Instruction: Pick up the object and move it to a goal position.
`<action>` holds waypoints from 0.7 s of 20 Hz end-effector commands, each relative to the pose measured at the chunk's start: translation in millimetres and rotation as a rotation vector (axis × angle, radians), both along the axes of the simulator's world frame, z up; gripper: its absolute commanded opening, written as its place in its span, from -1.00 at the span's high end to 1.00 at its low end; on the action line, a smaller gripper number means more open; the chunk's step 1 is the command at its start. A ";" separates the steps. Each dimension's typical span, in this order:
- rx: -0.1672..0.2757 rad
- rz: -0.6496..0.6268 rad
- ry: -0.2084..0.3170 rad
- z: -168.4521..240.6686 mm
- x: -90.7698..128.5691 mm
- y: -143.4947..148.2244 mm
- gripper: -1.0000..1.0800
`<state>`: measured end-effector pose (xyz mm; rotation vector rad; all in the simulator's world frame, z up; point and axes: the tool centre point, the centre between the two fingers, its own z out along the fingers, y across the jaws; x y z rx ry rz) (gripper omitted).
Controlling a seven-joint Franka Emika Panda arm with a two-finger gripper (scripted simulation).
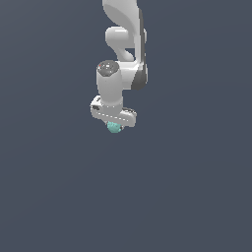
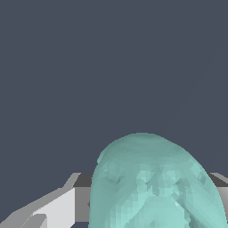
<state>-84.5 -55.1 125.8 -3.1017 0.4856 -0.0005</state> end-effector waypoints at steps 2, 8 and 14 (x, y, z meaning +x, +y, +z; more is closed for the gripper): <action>0.001 0.000 0.000 24.3 -10.2 -38.2 1.00; 0.002 0.000 0.000 64.9 -25.3 -102.6 1.00; 0.000 0.000 0.000 98.4 -36.0 -155.7 1.00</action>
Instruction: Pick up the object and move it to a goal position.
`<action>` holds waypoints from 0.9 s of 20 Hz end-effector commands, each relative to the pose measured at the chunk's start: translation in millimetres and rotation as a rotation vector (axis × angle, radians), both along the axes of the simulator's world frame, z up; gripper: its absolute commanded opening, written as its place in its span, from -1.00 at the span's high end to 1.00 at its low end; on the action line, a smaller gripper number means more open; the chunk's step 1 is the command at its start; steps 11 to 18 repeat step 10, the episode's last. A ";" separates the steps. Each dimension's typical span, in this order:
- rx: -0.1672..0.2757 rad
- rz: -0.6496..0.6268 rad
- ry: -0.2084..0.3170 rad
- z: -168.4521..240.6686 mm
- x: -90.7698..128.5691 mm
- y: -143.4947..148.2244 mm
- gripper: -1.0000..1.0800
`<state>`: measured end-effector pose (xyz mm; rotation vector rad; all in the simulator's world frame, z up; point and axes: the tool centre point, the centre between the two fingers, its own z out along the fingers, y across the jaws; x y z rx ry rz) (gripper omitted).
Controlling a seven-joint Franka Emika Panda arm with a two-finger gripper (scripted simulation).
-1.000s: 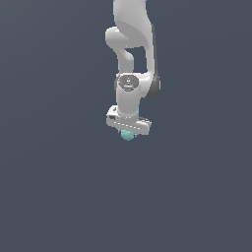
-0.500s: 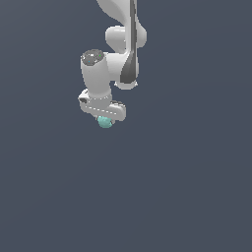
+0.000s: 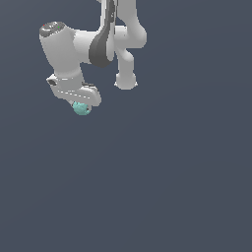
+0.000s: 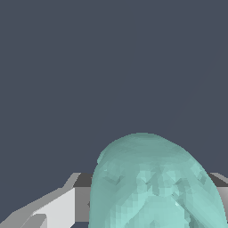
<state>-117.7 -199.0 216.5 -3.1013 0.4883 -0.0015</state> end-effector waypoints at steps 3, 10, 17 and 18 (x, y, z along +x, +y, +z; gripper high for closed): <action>-0.001 0.002 0.001 18.7 -5.7 -29.5 1.00; -0.002 0.002 0.001 28.2 -6.8 -45.3 1.00; -0.002 0.002 0.001 28.2 -6.8 -45.3 1.00; -0.002 0.002 0.001 28.2 -6.8 -45.3 1.00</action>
